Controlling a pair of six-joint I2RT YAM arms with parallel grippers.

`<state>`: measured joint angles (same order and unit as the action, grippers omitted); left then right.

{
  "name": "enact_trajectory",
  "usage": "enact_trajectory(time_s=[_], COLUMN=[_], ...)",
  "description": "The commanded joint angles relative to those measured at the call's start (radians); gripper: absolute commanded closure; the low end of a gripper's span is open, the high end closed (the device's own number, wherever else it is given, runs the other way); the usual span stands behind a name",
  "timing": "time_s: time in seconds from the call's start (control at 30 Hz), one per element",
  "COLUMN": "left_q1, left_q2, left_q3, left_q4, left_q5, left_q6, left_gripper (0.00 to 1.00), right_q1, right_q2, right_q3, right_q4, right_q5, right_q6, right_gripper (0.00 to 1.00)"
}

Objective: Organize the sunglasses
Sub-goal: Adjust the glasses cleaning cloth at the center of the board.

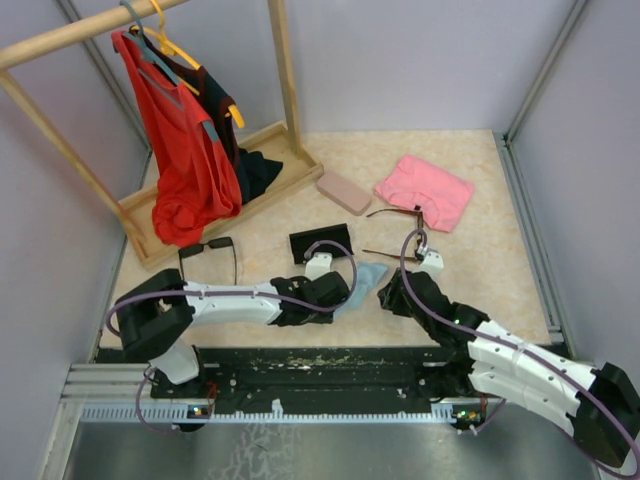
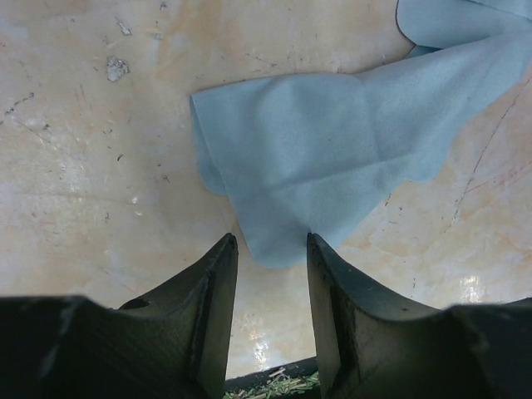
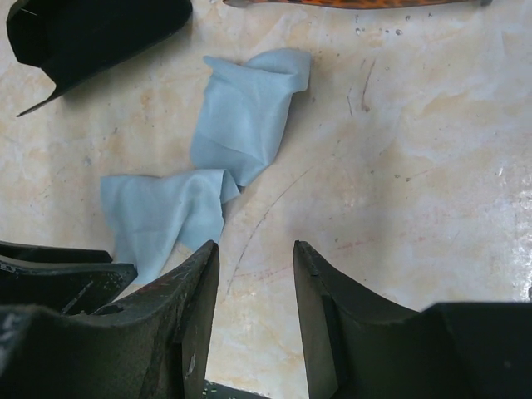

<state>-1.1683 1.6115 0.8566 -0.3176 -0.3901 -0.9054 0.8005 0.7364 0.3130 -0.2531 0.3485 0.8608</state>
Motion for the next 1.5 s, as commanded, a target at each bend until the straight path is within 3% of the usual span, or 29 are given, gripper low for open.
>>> enact_trajectory(time_s=[0.0, 0.23, 0.77, 1.2, 1.47], left_q1=[-0.028, -0.058, -0.1, -0.11, -0.108], left_q2=[0.046, 0.092, 0.202, 0.242, 0.225], left_q3=[0.057, 0.091, 0.112, 0.081, 0.073], left_q4=[-0.101, -0.214, -0.266, -0.2, -0.19], left_q5=[-0.046, -0.076, -0.048, 0.011, -0.007], left_q6=[-0.029, -0.079, -0.113, -0.1, -0.098], left_gripper=[0.55, 0.56, 0.6, 0.78, 0.95], right_q1=[-0.008, -0.009, -0.009, -0.009, -0.009], right_q2=[-0.024, -0.037, -0.037, -0.037, -0.032], right_q3=[-0.013, -0.038, -0.06, -0.063, -0.056], right_q4=[0.021, 0.045, 0.073, 0.062, 0.06], right_q5=[0.019, 0.004, -0.018, -0.023, -0.039], right_q6=[0.009, 0.013, 0.024, 0.029, 0.008], right_gripper=[0.59, 0.59, 0.59, 0.59, 0.59])
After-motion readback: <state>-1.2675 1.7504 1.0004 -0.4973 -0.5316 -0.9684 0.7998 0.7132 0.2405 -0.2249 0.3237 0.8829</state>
